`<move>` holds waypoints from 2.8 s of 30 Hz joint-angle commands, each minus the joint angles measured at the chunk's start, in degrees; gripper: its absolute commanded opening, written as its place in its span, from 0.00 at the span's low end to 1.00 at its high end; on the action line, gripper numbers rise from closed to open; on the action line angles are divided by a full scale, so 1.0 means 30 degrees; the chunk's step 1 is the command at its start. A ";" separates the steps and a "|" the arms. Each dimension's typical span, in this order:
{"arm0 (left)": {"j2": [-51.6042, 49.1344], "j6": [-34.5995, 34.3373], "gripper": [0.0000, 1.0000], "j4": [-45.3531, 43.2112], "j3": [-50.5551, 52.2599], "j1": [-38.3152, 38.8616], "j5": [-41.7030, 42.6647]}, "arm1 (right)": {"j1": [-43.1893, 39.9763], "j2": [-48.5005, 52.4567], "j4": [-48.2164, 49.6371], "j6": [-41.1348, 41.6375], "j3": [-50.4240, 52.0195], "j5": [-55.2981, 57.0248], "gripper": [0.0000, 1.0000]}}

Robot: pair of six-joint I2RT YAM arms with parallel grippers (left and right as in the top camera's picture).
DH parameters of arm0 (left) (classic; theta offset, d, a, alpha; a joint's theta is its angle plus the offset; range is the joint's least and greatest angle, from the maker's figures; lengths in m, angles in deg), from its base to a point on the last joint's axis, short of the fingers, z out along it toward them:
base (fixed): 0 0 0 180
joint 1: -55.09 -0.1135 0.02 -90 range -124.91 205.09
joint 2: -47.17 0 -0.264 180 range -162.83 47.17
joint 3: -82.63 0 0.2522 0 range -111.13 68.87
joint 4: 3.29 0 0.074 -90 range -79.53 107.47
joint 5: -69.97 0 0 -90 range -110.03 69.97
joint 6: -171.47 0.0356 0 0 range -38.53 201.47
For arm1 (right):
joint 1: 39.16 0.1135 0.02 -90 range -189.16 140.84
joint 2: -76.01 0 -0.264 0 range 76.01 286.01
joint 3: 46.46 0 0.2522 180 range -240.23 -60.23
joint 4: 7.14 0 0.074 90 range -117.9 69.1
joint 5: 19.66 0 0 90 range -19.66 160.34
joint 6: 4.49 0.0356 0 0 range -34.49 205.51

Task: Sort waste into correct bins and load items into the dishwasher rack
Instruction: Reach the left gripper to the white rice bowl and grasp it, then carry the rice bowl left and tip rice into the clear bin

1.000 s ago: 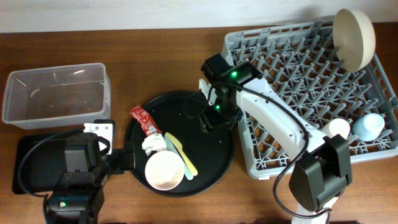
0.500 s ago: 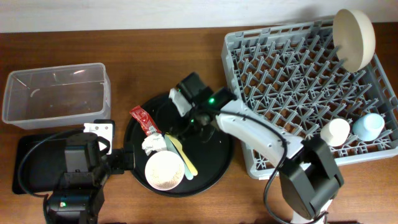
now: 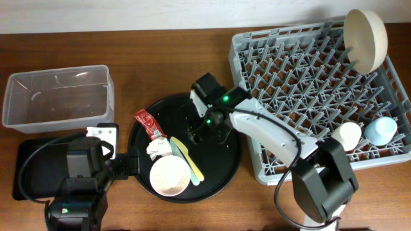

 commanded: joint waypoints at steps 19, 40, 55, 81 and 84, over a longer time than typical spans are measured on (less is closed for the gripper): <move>0.0058 0.0277 1.00 -0.4022 -0.0240 0.0036 1.1038 | -0.8320 -1.2662 0.0474 -0.2076 -0.3235 0.2572 0.98; -0.5865 -0.4291 0.98 0.4481 -0.0240 0.0699 0.5836 | -0.8284 -0.8349 0.0226 -0.2084 -0.3220 0.2353 0.98; -1.1074 -0.5384 0.81 0.3847 -0.0240 0.4503 0.2310 | -0.8284 -1.5161 0.2229 -0.3140 -0.4182 0.5107 0.98; -1.3274 -0.5384 0.34 0.0561 -0.0240 0.4503 0.2412 | -0.8284 -1.4353 0.0670 -0.3140 -0.4182 0.5093 0.98; -1.3544 -0.5384 0.34 0.0393 -0.0240 0.4503 0.2404 | -0.8291 -1.4506 0.0663 -0.3147 -0.4182 0.5100 0.98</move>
